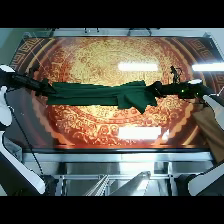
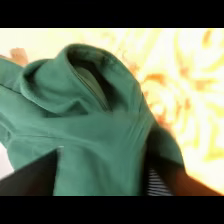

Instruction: Fold the shirts.

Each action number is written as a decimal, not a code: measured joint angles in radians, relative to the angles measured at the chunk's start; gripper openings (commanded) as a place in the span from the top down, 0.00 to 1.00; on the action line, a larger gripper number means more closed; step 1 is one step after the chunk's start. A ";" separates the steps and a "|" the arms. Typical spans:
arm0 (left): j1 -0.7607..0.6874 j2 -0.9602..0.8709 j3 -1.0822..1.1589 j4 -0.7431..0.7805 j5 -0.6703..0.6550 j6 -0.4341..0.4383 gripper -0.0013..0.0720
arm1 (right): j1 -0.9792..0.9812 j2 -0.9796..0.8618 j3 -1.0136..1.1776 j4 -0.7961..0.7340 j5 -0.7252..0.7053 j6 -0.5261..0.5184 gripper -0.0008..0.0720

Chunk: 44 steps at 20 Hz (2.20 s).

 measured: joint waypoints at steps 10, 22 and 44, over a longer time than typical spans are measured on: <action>0.101 0.128 0.003 -0.035 0.033 -0.014 0.01 | -0.084 -0.025 0.139 -0.185 0.119 0.123 0.02; -0.136 0.169 -0.038 -0.159 0.031 -0.002 0.96 | 0.071 -0.134 0.146 -0.107 0.115 0.211 0.96; -0.677 0.142 0.007 -0.347 0.264 -0.019 0.95 | 0.088 0.401 0.180 -0.060 0.349 0.329 0.96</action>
